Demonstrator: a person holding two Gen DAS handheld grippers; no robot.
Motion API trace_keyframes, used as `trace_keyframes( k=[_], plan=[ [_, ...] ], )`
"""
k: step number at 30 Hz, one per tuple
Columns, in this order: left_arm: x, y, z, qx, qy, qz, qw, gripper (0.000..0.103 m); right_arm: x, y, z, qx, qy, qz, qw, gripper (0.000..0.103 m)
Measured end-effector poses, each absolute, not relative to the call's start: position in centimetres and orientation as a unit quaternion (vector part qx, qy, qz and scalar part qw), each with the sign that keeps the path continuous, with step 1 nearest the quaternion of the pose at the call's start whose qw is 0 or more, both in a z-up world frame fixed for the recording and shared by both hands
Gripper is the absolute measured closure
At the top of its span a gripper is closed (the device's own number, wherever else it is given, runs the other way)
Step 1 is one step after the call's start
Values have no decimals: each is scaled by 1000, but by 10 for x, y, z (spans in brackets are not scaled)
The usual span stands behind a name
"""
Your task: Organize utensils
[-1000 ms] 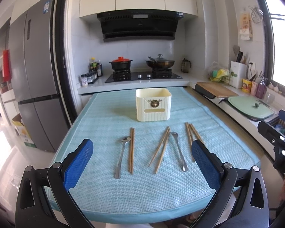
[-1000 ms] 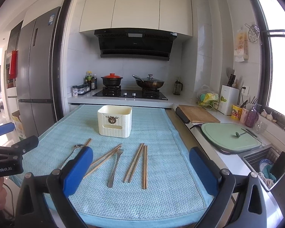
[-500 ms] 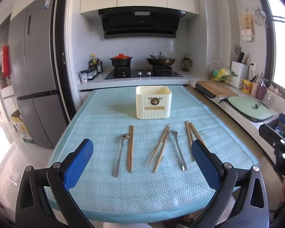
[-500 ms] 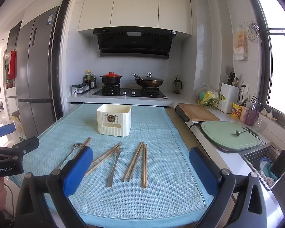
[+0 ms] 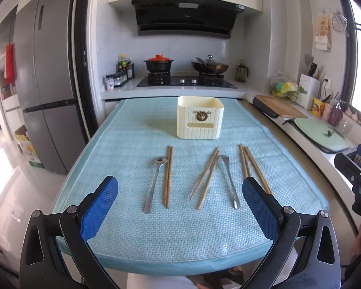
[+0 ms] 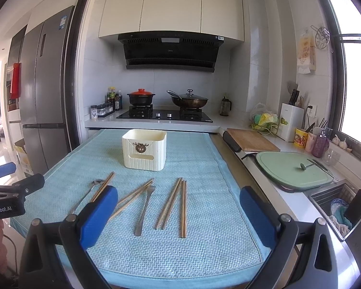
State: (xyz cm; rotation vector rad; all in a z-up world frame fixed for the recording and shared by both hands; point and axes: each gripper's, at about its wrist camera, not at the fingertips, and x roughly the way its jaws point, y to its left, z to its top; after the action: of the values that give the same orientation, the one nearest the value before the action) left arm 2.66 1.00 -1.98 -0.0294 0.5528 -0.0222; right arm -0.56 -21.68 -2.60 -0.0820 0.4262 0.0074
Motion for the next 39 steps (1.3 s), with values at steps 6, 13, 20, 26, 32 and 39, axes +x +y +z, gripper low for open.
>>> trace_keyframes(
  k=[6,13,20,26,32,39],
  plan=[
    [34,11,-25,-18,282,-37,958,0,-1,-217,-29,-39,216,14,975,0],
    [45,16,-25,2,273,-15,962,0,11,-218,-39,-34,241,24,970,0],
    [73,37,-41,3,298,5,954,0,26,-223,-45,-27,254,28,966,0],
    [101,59,-56,-6,317,6,948,0,52,-244,-58,-7,271,18,962,0],
    [137,77,-74,-28,341,-12,940,0,98,-271,-86,10,326,19,945,18],
    [178,81,-102,-21,366,-35,930,0,153,-282,-133,13,401,48,915,56]
  ],
)
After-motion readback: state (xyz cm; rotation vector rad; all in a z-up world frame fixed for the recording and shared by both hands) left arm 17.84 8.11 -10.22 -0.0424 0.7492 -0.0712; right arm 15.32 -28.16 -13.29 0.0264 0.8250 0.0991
